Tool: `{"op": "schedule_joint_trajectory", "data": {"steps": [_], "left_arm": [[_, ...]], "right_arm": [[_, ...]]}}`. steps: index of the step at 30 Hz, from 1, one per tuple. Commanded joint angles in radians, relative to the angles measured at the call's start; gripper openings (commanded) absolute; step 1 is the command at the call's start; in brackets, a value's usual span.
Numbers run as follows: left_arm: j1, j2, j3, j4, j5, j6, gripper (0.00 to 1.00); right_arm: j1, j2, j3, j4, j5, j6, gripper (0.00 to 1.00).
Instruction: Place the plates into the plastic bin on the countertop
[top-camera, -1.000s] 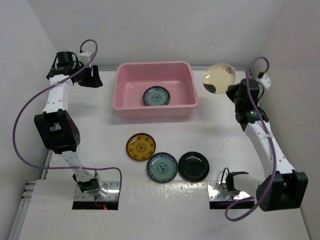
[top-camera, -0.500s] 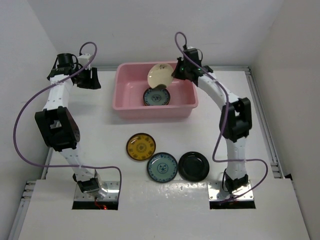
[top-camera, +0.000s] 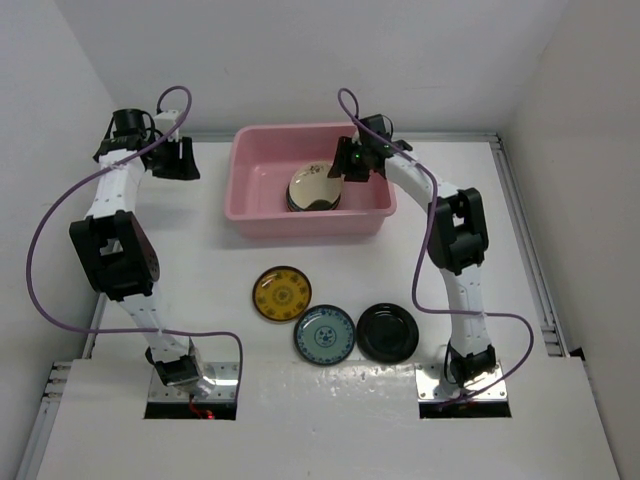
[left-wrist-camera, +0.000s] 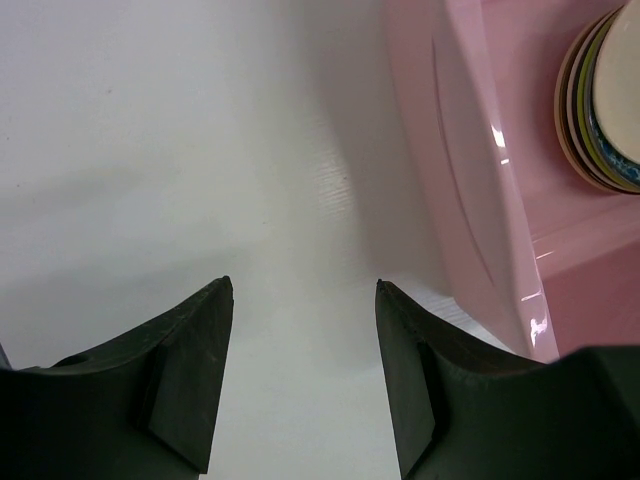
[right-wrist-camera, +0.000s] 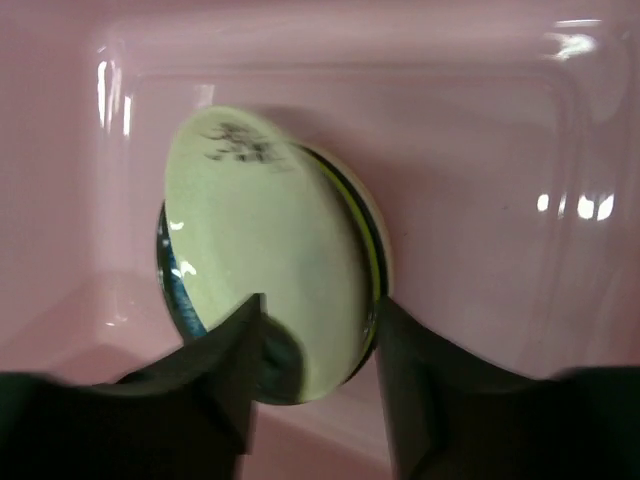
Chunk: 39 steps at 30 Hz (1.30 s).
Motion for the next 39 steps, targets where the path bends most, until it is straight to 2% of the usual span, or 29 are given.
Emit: {"op": "schedule_joint_trajectory", "data": {"steps": [1, 4, 9, 10, 12, 13, 14, 16, 18, 19, 20, 21, 25, 27, 32, 35, 39], "left_arm": [[0.010, 0.003, 0.008, 0.018, 0.014, -0.002, 0.61], [0.010, 0.003, 0.008, 0.018, 0.014, -0.002, 0.61], [0.010, -0.006, 0.008, 0.018, 0.014, -0.002, 0.61], [0.010, -0.006, 0.017, 0.018, 0.014, -0.002, 0.61], [0.010, -0.017, 0.017, 0.018, 0.014, -0.002, 0.61], [0.010, -0.027, 0.017, 0.018, 0.014, -0.002, 0.61], [0.010, -0.027, 0.017, 0.018, 0.014, -0.002, 0.61], [0.010, -0.037, 0.008, 0.018, 0.014, -0.002, 0.61], [0.010, -0.049, -0.003, 0.027, 0.014, -0.002, 0.61], [0.010, -0.060, -0.015, 0.027, 0.014, -0.002, 0.61], [0.001, -0.060, -0.015, 0.027, 0.014, -0.002, 0.61], [0.000, -0.060, -0.015, 0.027, 0.014, -0.002, 0.61], [-0.039, -0.083, -0.033, 0.027, 0.014, -0.002, 0.61], [-0.050, -0.107, -0.058, 0.027, 0.024, -0.002, 0.61], [-0.069, -0.144, -0.098, 0.036, 0.033, 0.007, 0.61], [-0.069, -0.171, -0.124, 0.036, 0.042, 0.007, 0.61], [-0.069, -0.199, -0.147, 0.036, 0.051, 0.016, 0.61]], "right_arm": [[0.020, 0.014, 0.033, -0.022, -0.026, -0.051, 0.59], [0.035, 0.011, 0.063, -0.046, 0.005, -0.084, 0.72], [0.060, -0.105, 0.118, -0.083, 0.054, -0.218, 0.81], [0.058, -0.126, 0.120, -0.089, 0.061, -0.231, 0.86], [0.039, -0.256, 0.076, -0.115, 0.064, -0.263, 0.91], [0.013, -0.344, -0.052, -0.114, 0.065, -0.266, 0.97], [-0.004, -0.436, -0.111, -0.114, 0.060, -0.246, 0.98], [-0.091, -0.568, -0.360, -0.131, 0.037, -0.172, 0.98], [-0.177, -0.698, -0.491, -0.168, 0.026, -0.130, 0.98], [-0.194, -0.811, -0.680, -0.201, 0.025, -0.114, 0.97], [-0.204, -0.841, -0.740, -0.241, 0.031, -0.095, 0.95], [-0.216, -0.917, -0.891, -0.264, 0.029, -0.091, 0.94], [-0.182, -1.048, -1.125, -0.350, 0.055, -0.029, 0.92], [-0.178, -1.132, -1.254, -0.324, 0.057, 0.043, 0.88], [-0.130, -1.225, -1.452, -0.251, 0.052, 0.162, 0.75], [-0.095, -1.225, -1.530, -0.195, 0.069, 0.203, 0.72], [-0.047, -1.177, -1.595, -0.077, 0.041, 0.223, 0.61]]}}
